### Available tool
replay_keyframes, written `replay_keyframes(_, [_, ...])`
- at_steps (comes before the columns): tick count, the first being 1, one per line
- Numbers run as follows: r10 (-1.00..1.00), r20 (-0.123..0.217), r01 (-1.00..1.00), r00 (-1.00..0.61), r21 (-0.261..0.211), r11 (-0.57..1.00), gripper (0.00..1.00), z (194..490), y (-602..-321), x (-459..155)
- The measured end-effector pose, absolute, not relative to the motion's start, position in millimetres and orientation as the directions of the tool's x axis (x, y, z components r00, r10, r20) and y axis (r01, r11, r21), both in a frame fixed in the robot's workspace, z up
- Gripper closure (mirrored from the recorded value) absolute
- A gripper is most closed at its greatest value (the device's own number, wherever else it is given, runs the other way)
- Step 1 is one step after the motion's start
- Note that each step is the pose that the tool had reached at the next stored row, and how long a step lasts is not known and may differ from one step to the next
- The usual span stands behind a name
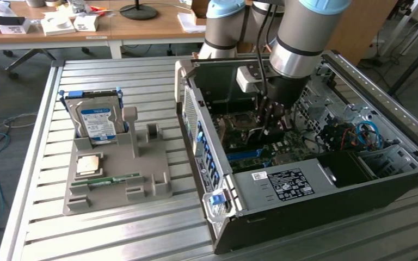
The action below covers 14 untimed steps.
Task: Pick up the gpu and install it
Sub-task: 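Insert the gpu into the slot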
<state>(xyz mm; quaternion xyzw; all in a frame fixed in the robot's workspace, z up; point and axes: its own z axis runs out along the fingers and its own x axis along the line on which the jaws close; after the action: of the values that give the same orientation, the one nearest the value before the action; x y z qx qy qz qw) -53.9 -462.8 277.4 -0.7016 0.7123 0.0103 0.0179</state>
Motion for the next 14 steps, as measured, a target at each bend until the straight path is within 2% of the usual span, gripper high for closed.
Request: replay_keyframes(14, [-0.999,-0.04,-1.0,-0.015,-0.01,0.015,0.74,272.2,-462.9,-57.1])
